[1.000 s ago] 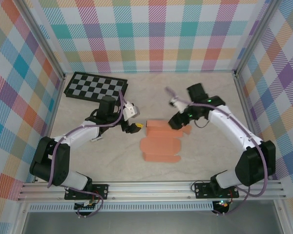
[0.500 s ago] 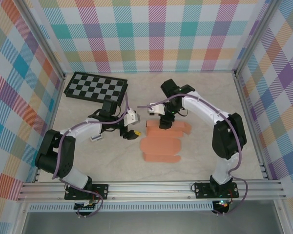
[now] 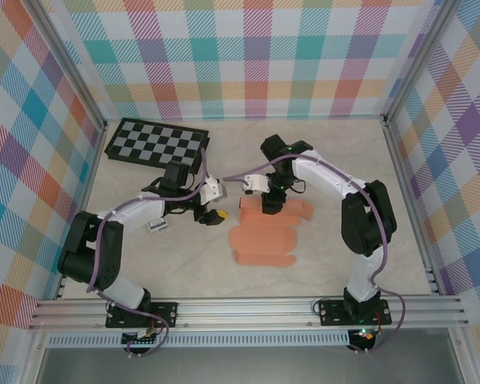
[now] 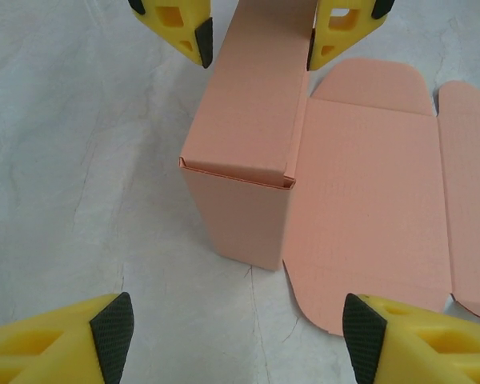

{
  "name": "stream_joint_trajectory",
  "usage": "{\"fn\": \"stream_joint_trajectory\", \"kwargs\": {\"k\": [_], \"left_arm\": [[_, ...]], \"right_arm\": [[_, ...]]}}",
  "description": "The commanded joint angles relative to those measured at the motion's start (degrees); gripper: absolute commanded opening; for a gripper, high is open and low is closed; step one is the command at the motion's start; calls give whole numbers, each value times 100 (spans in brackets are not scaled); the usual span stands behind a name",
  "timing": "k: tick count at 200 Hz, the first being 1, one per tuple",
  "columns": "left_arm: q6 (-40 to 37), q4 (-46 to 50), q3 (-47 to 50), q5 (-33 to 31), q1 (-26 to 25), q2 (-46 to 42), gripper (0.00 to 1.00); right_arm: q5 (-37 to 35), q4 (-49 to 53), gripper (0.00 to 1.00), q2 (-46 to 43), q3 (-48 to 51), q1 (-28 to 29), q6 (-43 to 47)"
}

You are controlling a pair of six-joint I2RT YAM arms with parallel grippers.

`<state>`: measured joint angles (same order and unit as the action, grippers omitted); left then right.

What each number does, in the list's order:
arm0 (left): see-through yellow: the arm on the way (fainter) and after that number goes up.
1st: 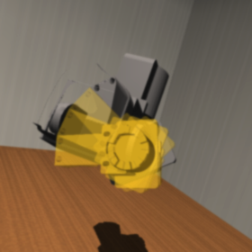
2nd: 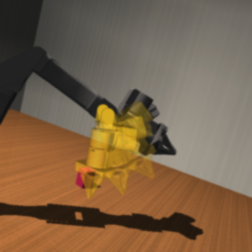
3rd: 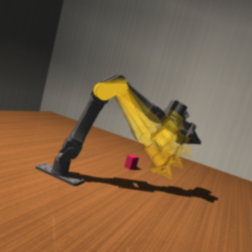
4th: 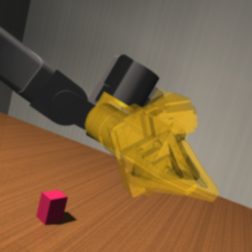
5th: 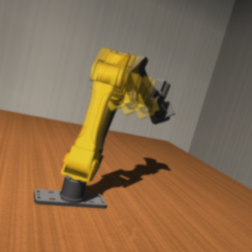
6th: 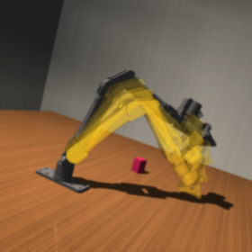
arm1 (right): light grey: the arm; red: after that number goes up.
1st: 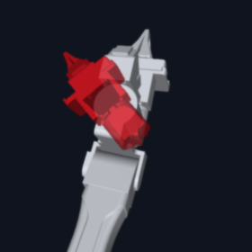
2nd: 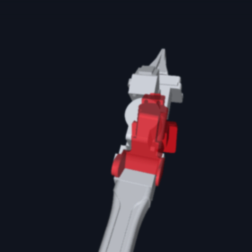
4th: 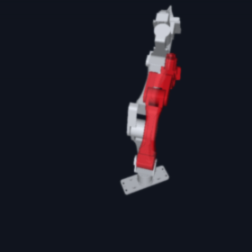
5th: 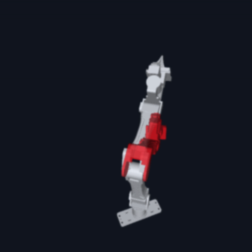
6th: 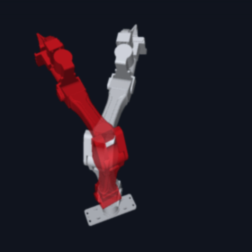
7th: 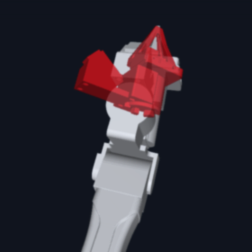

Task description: Fold the paper box

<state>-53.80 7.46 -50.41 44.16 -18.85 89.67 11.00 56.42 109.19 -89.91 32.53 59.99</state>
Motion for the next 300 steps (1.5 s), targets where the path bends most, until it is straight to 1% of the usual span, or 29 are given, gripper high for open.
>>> {"fn": "stream_joint_trajectory", "kwargs": {"k": [1, 23, 54, 77, 103, 135, 156, 166, 188, 241, 272, 300], "left_arm": [[-18, 34, -145, 328, 57, 78, 74], [143, -144, -144, 526, -46, 133, 77], [227, -96, -304, 744, -409, 354, 77], [215, -93, -278, 865, -534, 386, 76], [240, -100, -261, 944, -671, 385, 76], [484, -515, -68, 728, -949, 497, 76], [931, -1269, 184, 458, -972, 515, 76], [994, -1463, 251, 386, -971, 499, 76], [894, -1278, 137, 418, -972, 581, 75], [810, -1313, 252, 379, -1037, 770, 72], [696, -1177, 214, 415, -1059, 815, 71], [574, -981, 108, 463, -1107, 876, 68]], "right_arm": [[16, -8, 54, -133, 139, 62, 215], [7, 35, 52, -171, 164, 72, 202], [-3, 40, 45, -279, 210, 108, 190], [13, -22, 45, -471, 333, 136, 172], [27, -192, 42, -776, 578, 165, 191], [-19, -346, 40, -932, 844, 230, 233], [-65, -467, 40, -1016, 997, 245, 178], [-63, -541, 40, -1076, 1093, 257, 155], [-145, -741, 40, -1204, 1326, 296, 168], [-461, -1429, 40, -1492, 2030, 504, 118], [-623, -1621, 40, -1605, 2226, 541, 177], [-724, -1698, 37, -1630, 2302, 596, 224]]}}
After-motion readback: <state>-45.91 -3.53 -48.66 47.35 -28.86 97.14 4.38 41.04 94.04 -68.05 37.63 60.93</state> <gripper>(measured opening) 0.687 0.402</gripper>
